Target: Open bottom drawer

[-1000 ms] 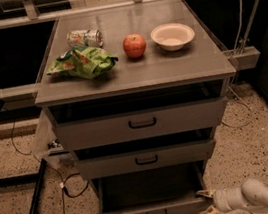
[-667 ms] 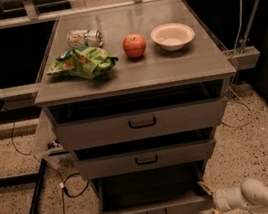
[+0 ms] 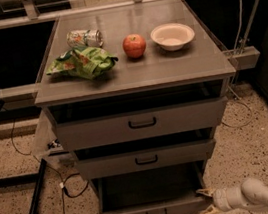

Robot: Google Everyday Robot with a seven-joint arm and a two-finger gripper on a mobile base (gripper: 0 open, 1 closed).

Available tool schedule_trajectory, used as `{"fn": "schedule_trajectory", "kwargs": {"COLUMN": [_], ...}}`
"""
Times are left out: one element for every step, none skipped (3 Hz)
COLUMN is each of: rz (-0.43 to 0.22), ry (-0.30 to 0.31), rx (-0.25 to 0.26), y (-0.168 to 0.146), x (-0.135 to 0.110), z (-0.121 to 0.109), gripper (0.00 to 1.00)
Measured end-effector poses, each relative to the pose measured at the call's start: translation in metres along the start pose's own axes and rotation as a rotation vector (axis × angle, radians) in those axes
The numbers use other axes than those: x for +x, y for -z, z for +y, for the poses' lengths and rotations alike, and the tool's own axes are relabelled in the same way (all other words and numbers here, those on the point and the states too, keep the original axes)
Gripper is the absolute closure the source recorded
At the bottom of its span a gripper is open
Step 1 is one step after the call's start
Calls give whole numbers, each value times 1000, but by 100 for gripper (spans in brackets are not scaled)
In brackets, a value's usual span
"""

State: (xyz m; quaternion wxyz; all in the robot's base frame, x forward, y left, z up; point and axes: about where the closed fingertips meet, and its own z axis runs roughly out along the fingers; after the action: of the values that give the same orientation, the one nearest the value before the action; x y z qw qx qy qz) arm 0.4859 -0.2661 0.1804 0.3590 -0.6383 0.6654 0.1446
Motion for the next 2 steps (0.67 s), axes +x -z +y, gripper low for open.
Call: {"fn": "schedule_trajectory", "kwargs": {"rz": [-25,-29], "ry": [-32,-35], "rx": [10,14], "y": [1,4], "x": [10,9], "z": [4,3], "gripper": [65,88]}}
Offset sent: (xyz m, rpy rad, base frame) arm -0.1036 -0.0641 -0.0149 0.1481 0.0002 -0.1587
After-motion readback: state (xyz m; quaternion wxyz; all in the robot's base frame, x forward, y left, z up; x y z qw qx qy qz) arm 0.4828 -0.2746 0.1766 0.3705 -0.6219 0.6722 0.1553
